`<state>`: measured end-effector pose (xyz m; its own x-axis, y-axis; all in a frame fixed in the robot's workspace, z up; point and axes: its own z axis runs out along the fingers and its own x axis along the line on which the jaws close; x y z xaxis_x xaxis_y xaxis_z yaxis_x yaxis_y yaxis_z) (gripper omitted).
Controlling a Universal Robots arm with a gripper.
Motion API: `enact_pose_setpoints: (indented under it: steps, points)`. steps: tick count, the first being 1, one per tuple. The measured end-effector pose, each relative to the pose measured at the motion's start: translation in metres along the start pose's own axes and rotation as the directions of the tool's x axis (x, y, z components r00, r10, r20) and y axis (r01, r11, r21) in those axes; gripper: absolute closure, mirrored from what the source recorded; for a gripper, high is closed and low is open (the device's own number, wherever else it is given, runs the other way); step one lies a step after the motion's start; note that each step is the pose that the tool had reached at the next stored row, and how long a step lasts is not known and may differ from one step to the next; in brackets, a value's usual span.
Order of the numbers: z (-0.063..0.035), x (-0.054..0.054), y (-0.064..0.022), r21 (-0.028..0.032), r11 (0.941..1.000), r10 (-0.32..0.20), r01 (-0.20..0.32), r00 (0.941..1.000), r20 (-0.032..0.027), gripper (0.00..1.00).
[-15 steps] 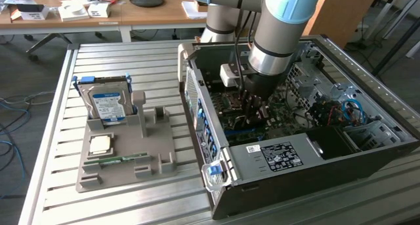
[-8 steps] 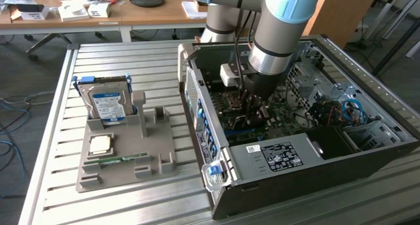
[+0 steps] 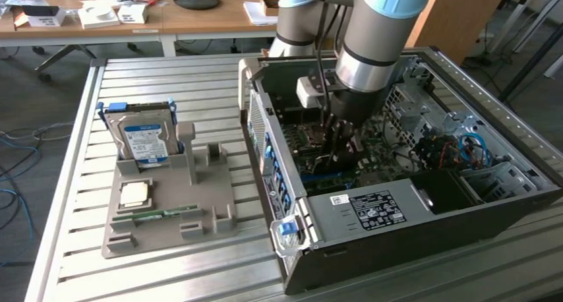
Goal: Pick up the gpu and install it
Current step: 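Insert the gpu into the slot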
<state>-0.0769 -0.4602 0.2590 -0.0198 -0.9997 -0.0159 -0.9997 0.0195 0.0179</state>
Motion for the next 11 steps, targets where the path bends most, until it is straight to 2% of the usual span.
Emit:
enact_pose_setpoints:
  steps: [11]
  points:
    - [-0.0429,-0.001,0.0004,0.0,1.0,0.0,0.0,1.0,0.0,0.6]
